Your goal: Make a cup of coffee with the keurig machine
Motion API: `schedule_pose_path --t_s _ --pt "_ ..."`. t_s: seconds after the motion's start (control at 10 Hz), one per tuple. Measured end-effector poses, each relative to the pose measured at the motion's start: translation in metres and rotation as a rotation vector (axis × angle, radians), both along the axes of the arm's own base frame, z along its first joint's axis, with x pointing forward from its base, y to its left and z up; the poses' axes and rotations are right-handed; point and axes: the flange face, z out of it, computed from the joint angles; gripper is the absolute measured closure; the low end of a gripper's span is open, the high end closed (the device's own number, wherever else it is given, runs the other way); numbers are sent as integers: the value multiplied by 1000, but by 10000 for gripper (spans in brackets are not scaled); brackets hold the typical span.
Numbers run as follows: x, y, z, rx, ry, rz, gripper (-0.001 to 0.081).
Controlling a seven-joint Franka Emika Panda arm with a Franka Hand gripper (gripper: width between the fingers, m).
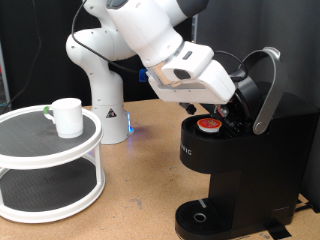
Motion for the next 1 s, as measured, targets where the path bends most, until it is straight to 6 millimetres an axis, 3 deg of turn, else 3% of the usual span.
schedule_pose_path --t_s 0.5,1.0 --pt "-2 0 9 -149 84 -157 1" --pt "-9 -22 58 -153 61 -305 1"
